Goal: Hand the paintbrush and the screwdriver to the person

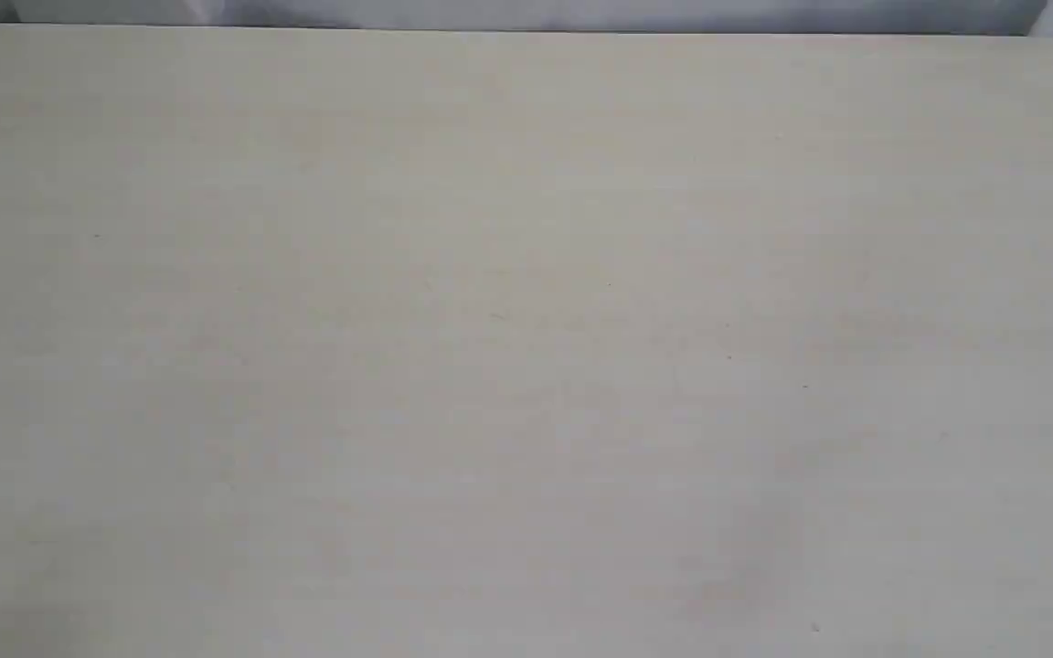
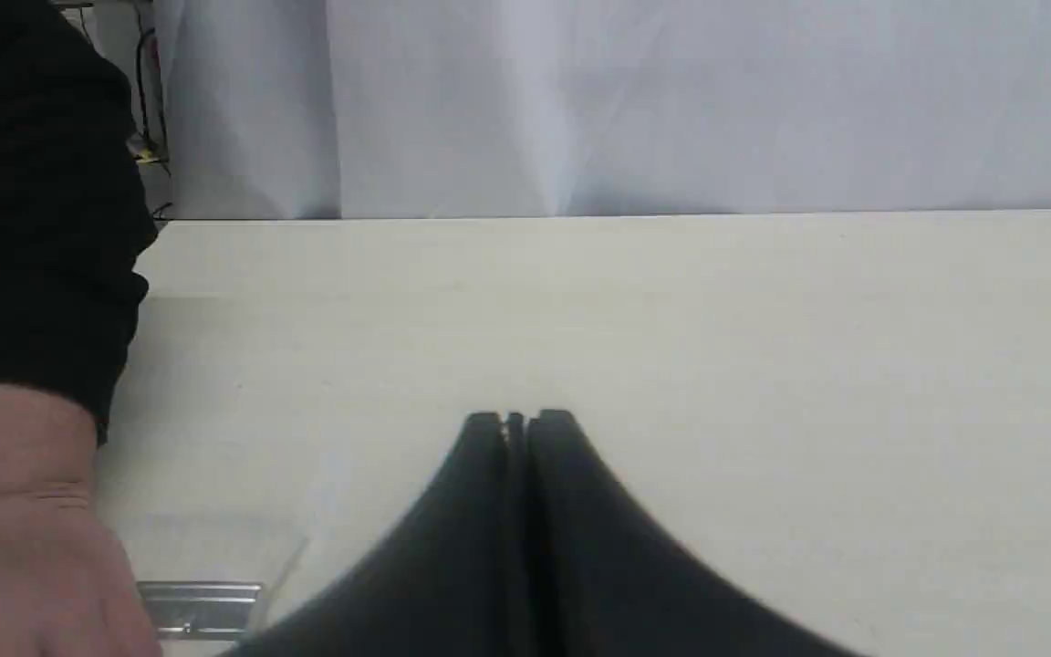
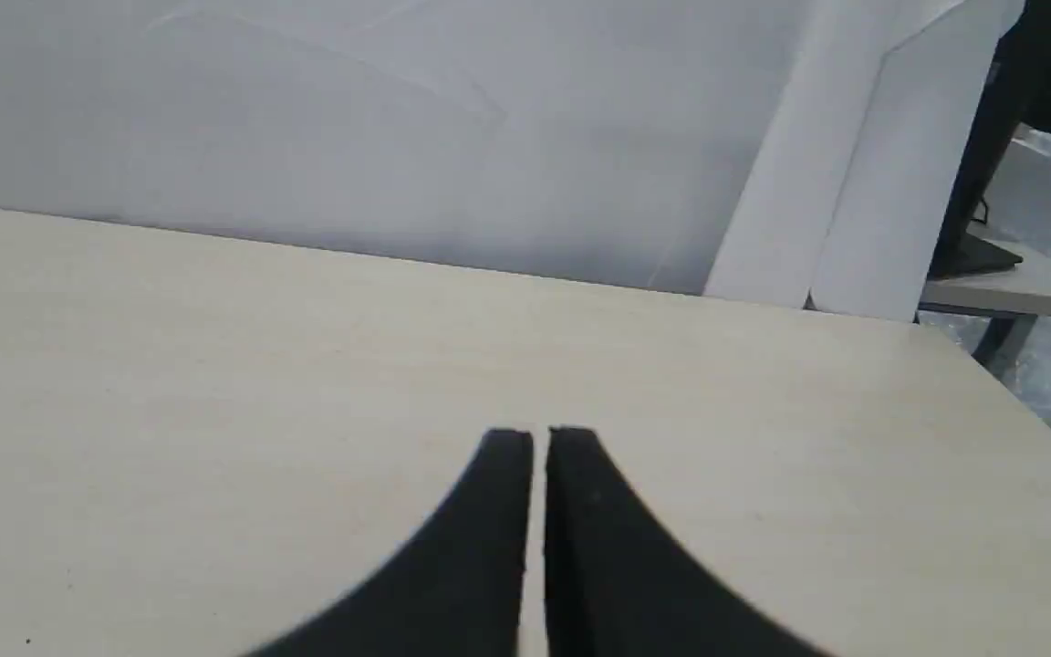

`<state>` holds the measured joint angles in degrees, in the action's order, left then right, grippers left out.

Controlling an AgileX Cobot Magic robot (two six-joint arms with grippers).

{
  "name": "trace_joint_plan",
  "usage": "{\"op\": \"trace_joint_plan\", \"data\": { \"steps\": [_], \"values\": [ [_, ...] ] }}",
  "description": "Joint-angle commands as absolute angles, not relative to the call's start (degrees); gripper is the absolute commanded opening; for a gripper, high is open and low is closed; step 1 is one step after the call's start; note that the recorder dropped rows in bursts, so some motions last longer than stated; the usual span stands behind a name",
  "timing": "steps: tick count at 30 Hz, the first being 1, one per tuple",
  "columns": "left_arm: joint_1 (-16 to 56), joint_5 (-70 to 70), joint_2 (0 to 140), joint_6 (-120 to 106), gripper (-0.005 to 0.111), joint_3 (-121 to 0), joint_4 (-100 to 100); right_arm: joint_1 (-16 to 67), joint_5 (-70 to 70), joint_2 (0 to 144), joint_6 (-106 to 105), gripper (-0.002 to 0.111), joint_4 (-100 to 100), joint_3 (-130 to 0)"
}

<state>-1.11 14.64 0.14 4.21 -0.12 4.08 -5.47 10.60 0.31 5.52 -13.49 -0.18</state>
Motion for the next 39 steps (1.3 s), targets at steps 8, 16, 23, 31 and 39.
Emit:
{"op": "trace_joint_plan", "data": {
  "steps": [8, 16, 23, 31, 39],
  "values": [
    [-0.6, 14.3, 0.0, 4.3, 0.0, 0.0, 4.1, -5.9, 12.9, 0.0, 3.0, 0.004, -10.8, 0.0],
    [-0.6, 14.3, 0.0, 4.3, 0.0, 0.0, 4.1, -5.9, 15.8, 0.0, 2.1, 0.004, -10.3, 0.0],
    [-0.6, 14.3, 0.0, 4.3, 0.0, 0.0, 3.8, -5.9, 17.0, 0.0, -2.7, 0.004, -4.9, 0.0],
    [-0.6, 14.3, 0.0, 4.3, 0.0, 0.0, 3.8, -5.9, 19.8, 0.0, -0.7, 0.004, -6.1, 0.0],
    [-0.6, 14.3, 0.0, 4.3, 0.0, 0.0, 3.9, -5.9, 19.8, 0.0, 1.2, 0.004, -7.3, 0.0]
  ]
}}
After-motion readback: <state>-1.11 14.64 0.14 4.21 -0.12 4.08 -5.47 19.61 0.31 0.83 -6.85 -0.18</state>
